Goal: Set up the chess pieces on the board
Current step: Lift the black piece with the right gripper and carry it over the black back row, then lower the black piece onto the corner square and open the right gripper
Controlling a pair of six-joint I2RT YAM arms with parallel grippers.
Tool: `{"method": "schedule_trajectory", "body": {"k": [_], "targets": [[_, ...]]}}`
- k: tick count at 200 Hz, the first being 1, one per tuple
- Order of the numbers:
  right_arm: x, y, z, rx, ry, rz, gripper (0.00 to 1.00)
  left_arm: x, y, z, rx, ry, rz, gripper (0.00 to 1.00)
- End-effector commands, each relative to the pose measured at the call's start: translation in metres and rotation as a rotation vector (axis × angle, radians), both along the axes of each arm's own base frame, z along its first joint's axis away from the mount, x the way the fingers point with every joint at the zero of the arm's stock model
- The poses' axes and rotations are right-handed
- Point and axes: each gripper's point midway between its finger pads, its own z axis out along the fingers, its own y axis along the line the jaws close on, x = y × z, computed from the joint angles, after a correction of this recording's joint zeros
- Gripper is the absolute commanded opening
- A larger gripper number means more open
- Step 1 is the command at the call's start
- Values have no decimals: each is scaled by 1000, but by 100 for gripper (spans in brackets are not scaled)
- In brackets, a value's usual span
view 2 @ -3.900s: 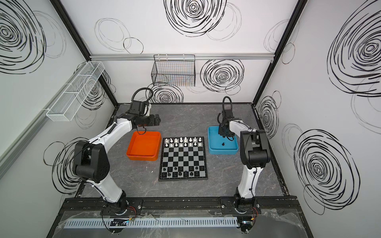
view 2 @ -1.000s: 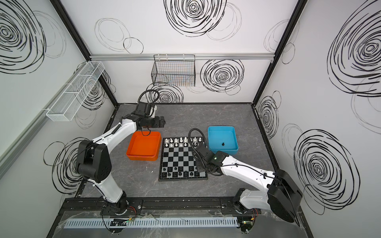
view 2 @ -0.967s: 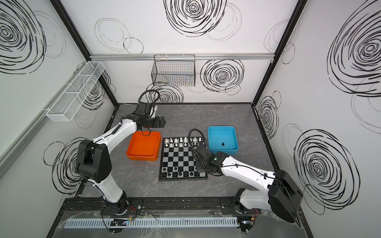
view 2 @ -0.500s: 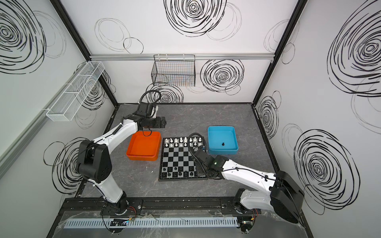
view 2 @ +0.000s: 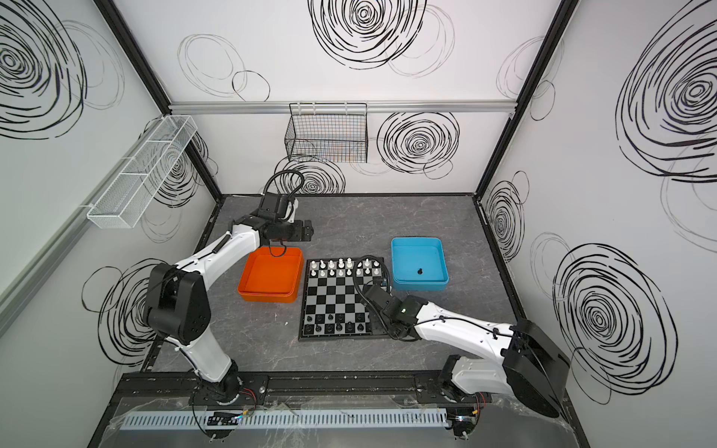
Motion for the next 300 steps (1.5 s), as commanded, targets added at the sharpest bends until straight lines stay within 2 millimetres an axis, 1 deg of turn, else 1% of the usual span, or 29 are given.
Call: {"method": "schedule_trajectory", "body": {"k": [1,69,116,158,252,300], "targets": [[0,-1,-6,-9,-3,-18,13,2,-4,5,4,-29,-12,96],[-2,0,-12,-17,13,-11,15,2,-6,1,8,-17,-14,96],[-4,-3,-16,-38,22,-13,16,1,-7,0,10,-14,-18,96],[-3,-4,-15,-43,19,-17,17,1,-7,-1,11,-13,-17,96],[-2,-3,-12,-46,10,-18,28,1,-8,-1,13,-11,-19,96],[-1,-5,-10,-64,2,-24,29,1,-8,-2,15,-11,-21,96]]}}
